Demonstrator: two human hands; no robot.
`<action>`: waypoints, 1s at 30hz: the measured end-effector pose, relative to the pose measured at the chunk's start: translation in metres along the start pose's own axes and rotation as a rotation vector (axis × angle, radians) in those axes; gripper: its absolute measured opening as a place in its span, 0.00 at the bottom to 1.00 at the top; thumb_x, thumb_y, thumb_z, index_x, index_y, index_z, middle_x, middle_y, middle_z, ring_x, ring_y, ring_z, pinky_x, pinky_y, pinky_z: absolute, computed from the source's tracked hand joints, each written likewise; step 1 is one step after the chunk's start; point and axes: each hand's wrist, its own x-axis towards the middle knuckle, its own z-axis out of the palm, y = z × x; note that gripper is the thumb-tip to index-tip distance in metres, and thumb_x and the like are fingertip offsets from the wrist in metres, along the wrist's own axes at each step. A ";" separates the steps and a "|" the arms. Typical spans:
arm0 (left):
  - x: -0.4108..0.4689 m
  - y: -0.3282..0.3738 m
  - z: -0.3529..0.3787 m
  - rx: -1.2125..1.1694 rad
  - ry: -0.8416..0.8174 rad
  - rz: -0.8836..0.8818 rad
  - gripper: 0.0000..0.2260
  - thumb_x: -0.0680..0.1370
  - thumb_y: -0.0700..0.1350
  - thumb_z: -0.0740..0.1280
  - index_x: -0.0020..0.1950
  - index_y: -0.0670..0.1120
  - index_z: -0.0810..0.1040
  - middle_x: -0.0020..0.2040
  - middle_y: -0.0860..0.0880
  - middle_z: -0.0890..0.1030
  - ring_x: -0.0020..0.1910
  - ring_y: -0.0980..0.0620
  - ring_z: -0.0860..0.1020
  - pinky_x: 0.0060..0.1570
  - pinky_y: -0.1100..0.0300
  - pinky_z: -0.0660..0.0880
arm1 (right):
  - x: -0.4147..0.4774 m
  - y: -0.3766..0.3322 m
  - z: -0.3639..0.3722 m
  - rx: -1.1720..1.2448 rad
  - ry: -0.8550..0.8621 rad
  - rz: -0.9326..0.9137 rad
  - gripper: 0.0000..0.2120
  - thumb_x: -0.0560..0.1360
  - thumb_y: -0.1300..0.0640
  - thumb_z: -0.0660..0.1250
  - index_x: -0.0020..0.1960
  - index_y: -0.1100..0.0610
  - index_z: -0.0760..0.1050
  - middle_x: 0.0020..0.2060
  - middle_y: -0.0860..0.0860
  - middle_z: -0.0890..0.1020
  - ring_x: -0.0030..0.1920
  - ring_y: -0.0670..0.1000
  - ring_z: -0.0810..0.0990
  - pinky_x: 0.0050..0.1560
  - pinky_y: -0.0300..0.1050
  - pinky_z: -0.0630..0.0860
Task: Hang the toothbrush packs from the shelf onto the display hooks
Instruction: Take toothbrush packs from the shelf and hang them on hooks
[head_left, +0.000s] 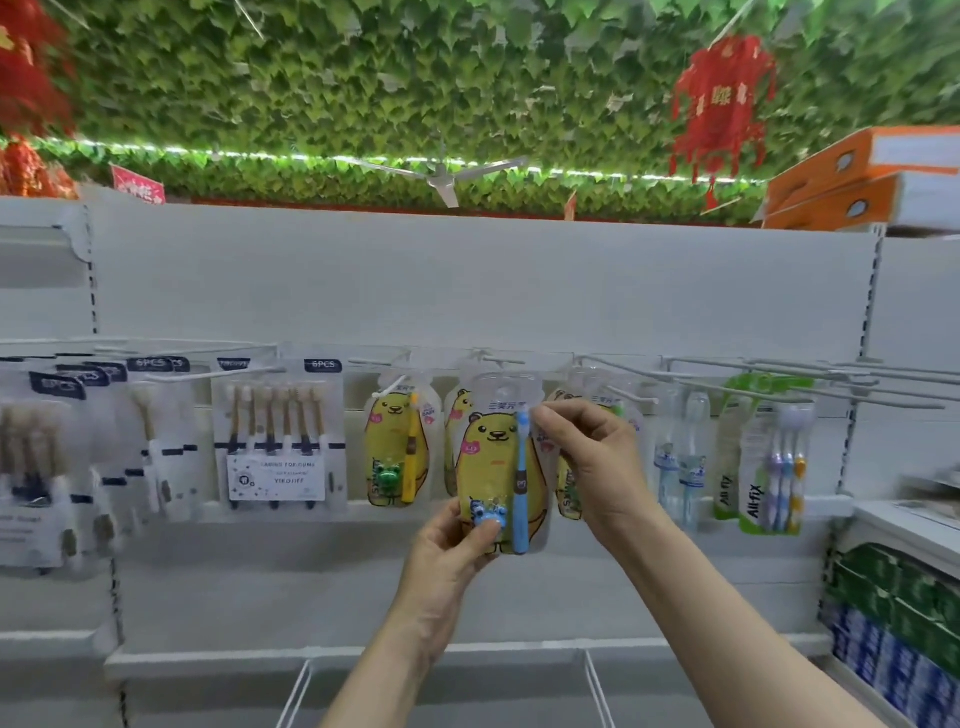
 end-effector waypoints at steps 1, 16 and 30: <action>0.002 -0.002 0.000 -0.002 -0.013 0.013 0.16 0.70 0.40 0.71 0.58 0.43 0.80 0.53 0.43 0.85 0.56 0.45 0.82 0.53 0.53 0.78 | 0.000 0.001 0.000 0.006 -0.004 -0.011 0.06 0.68 0.52 0.76 0.42 0.54 0.85 0.41 0.55 0.84 0.44 0.53 0.79 0.49 0.51 0.76; 0.003 0.003 -0.018 0.050 -0.062 0.133 0.21 0.63 0.56 0.81 0.53 0.52 0.85 0.54 0.42 0.84 0.56 0.42 0.81 0.54 0.49 0.79 | 0.002 0.010 0.011 0.101 -0.001 -0.056 0.20 0.61 0.40 0.80 0.43 0.54 0.84 0.40 0.56 0.82 0.45 0.58 0.77 0.52 0.56 0.74; -0.006 0.008 -0.019 0.029 -0.096 0.112 0.27 0.57 0.59 0.83 0.54 0.54 0.85 0.55 0.43 0.84 0.57 0.43 0.82 0.55 0.46 0.79 | -0.001 0.015 0.017 0.197 -0.018 -0.033 0.20 0.59 0.39 0.81 0.41 0.52 0.84 0.40 0.54 0.82 0.47 0.58 0.77 0.55 0.60 0.73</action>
